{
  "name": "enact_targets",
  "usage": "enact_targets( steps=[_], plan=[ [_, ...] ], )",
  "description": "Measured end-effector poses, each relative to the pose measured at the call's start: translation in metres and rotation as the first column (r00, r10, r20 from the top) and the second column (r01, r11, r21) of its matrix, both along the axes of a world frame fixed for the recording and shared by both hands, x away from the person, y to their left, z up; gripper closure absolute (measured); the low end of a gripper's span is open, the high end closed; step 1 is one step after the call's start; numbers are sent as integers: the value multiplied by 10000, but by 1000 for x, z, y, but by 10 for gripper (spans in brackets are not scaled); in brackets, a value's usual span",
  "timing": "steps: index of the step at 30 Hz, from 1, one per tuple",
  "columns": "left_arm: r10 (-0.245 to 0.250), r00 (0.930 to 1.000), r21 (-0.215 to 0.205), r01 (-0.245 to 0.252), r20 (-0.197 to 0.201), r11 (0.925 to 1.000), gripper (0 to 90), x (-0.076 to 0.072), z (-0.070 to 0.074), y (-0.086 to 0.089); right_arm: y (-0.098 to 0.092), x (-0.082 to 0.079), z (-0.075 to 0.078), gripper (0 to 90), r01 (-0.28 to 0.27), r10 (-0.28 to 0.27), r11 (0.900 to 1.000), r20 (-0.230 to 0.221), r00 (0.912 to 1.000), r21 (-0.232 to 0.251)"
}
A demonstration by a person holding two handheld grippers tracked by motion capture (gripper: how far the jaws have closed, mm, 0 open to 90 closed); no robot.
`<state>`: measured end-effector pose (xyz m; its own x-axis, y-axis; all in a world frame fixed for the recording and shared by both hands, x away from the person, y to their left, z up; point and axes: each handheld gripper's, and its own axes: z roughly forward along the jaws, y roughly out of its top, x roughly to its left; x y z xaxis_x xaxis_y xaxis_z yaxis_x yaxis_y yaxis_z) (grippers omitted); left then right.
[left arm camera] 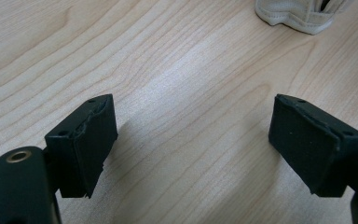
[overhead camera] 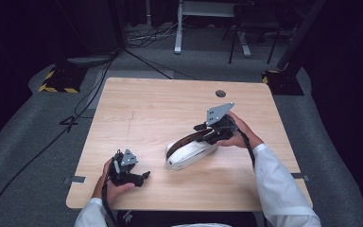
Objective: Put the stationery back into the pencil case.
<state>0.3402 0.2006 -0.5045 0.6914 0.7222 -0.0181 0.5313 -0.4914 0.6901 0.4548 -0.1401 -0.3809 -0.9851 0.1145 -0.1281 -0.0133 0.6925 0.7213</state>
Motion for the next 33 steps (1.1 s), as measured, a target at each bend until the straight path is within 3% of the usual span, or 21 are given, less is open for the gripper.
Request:
enact_targets(
  steps=[18,33],
  plan=[
    [-12,10000,56,12,34,10000,158,0,0,0,-12,-2,5,376,829,-829,9966,317,9960,27],
    [-12,10000,54,12,33,10000,158,0,0,0,-21,-8,3,342,1230,-1226,9924,614,9906,-25]
  ],
)
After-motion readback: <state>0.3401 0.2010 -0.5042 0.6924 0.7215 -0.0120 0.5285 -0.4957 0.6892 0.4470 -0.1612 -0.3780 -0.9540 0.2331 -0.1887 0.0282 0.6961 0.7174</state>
